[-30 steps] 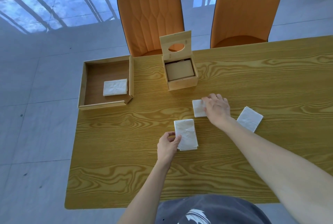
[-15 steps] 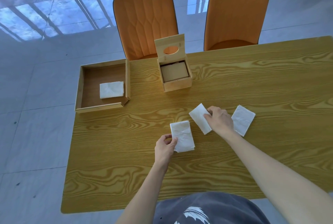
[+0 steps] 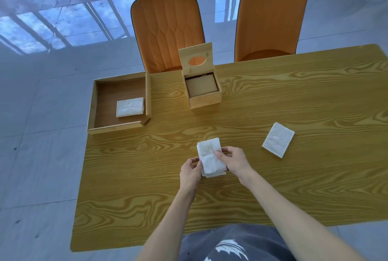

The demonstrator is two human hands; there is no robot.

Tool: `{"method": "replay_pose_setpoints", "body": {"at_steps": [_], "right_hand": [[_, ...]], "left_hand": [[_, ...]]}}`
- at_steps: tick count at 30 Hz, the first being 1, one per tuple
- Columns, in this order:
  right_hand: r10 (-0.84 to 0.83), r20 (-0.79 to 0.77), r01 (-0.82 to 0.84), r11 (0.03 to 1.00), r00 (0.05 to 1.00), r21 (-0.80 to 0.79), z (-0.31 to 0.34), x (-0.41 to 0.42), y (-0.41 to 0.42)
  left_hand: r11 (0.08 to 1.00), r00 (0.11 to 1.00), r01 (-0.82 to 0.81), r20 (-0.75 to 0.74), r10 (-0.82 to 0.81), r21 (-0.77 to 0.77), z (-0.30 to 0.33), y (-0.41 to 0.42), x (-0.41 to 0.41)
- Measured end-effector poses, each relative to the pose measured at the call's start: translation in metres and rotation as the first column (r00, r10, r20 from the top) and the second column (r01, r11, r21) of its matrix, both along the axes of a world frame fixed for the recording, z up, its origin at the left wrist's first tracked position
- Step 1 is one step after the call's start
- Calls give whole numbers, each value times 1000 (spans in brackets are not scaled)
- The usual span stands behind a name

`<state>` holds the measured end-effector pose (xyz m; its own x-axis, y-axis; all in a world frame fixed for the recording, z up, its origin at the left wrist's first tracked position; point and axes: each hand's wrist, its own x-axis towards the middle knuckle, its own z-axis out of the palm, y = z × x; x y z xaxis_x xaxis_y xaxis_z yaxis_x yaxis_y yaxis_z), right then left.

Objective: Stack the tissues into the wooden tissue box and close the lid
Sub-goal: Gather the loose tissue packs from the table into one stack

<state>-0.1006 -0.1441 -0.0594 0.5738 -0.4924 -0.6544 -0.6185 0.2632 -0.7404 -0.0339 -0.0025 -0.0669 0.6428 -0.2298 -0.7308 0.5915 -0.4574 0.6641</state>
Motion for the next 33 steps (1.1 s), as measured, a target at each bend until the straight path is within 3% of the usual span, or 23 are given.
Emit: {"method": "replay_pose_setpoints", "body": {"at_steps": [10,17,33], "right_hand": [[125,-175,-178,926,977,-332,-3,-3,6],[113,-292,-249,839,950,-484,2,-2,13],[25,-271,-168,838,962,-519,8,-25,-6]], "left_hand": [[1000,1000,-3,-2,3,2,-3,1,0],[1000,1000,4,4,-4,-13,2,0,-1],[993,991,105,81,-109,49,7,-11,-10]]}}
